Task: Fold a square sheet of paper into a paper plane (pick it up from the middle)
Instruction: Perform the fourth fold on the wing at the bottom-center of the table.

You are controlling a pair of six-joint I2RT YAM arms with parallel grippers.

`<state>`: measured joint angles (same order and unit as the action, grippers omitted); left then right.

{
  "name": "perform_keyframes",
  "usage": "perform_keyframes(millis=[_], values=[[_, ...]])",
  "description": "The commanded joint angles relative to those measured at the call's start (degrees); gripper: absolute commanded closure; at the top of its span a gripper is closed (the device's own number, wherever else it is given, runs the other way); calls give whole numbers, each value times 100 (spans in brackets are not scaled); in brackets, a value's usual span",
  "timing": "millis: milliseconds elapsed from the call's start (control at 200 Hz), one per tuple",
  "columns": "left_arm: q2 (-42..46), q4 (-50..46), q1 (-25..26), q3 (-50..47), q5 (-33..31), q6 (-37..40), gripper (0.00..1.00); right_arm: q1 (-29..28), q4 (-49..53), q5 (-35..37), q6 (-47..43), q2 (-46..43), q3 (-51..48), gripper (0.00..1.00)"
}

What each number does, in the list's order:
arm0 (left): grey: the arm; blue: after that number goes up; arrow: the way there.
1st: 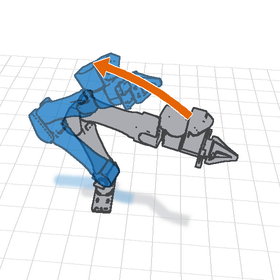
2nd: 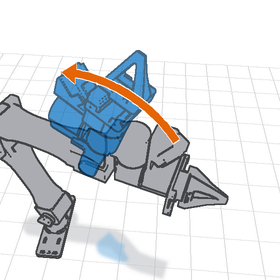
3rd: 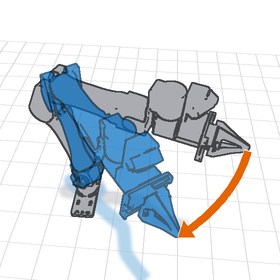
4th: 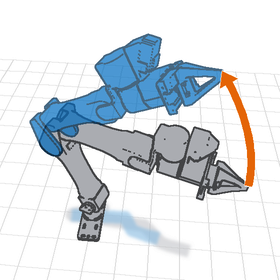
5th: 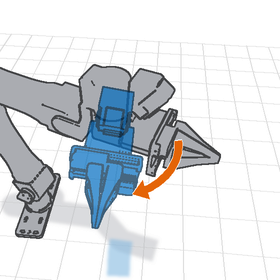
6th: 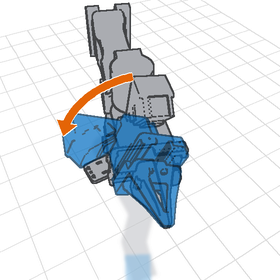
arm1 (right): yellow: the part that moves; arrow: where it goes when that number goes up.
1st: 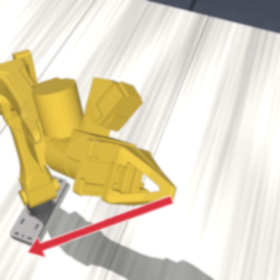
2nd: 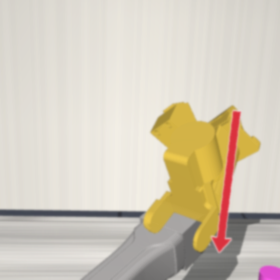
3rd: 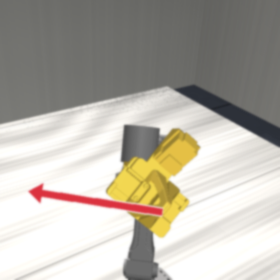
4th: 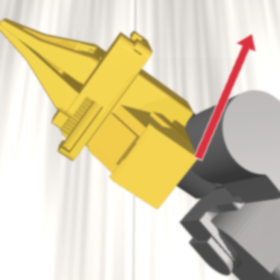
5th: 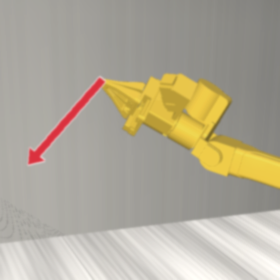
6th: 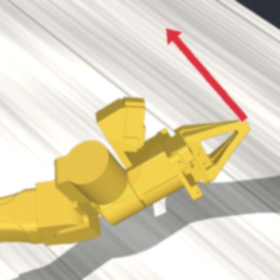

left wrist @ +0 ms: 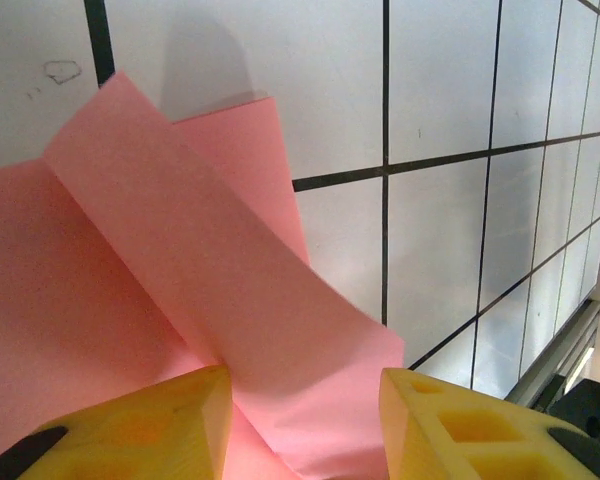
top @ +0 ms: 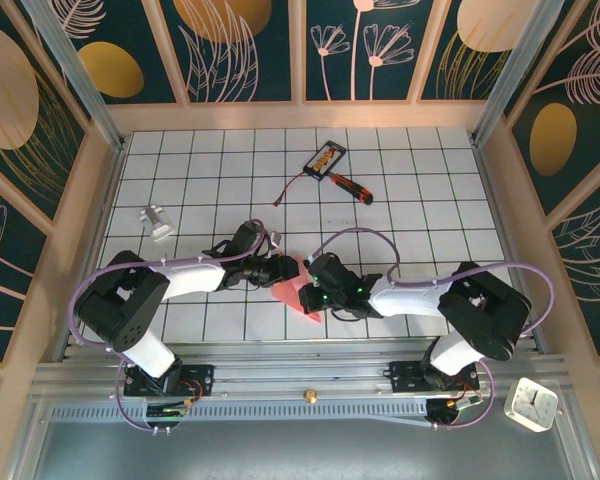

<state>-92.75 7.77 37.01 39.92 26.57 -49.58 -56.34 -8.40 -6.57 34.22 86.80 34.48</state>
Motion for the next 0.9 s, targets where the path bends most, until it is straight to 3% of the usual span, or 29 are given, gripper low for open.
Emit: perform_keyframes(millis=[0,200,500,691,896], values=[[35,-329,-40,161,-30,323,55,202,-427,-745,415,-192,-211,100],[336,-444,-41,130,-166,375,46,487,-935,-1220,719,-134,-498,100],[1140,-549,-43,-391,-331,-11,46,540,-1244,-1246,1031,-26,-648,100],[1544,-729,-54,-828,-586,-342,61,545,-1296,-1201,1129,64,-662,100],[1243,-685,-77,-882,-619,-286,76,535,-1262,-1057,1214,32,-705,100]])
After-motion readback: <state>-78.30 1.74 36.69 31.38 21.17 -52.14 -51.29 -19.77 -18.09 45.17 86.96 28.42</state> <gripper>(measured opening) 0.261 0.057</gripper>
